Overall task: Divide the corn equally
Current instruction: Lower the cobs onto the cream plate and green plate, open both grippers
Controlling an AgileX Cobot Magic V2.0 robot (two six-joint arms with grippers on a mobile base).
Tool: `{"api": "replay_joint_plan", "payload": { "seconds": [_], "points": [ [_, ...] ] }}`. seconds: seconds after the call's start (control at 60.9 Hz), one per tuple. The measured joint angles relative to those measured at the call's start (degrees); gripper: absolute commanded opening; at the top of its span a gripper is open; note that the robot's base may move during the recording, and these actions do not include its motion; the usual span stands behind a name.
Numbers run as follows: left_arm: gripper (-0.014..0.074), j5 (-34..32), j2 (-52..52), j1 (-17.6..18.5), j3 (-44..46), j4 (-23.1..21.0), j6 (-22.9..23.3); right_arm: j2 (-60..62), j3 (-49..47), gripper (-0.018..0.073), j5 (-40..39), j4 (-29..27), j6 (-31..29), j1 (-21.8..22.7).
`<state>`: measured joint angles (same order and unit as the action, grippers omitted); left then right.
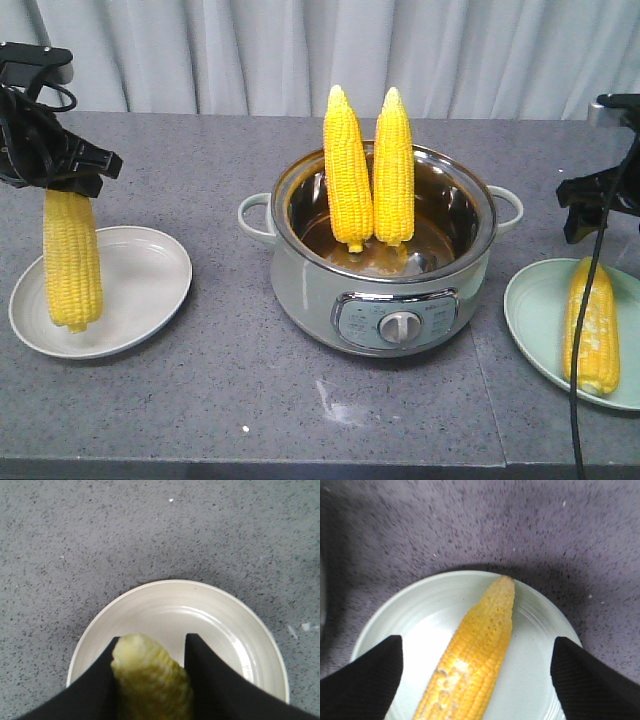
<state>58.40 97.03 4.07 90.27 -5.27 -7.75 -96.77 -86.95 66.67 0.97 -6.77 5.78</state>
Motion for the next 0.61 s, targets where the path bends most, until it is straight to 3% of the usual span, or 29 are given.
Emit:
{"api": "replay_joint_plan", "payload": {
  "seconds": [0.312,0.608],
  "points": [
    [0.0272,0.34,2.22,0.00,0.00,-0.81,-0.36,9.27,0.00,0.0591,-2.24,-6.50,-3.04,0.00],
    [0.0419,2.70,5.27,0.00,0.00,-1.13,-0.36,13.74,0.00,0.0591,-2.29,-7.06,-4.28,0.00]
  ]
}}
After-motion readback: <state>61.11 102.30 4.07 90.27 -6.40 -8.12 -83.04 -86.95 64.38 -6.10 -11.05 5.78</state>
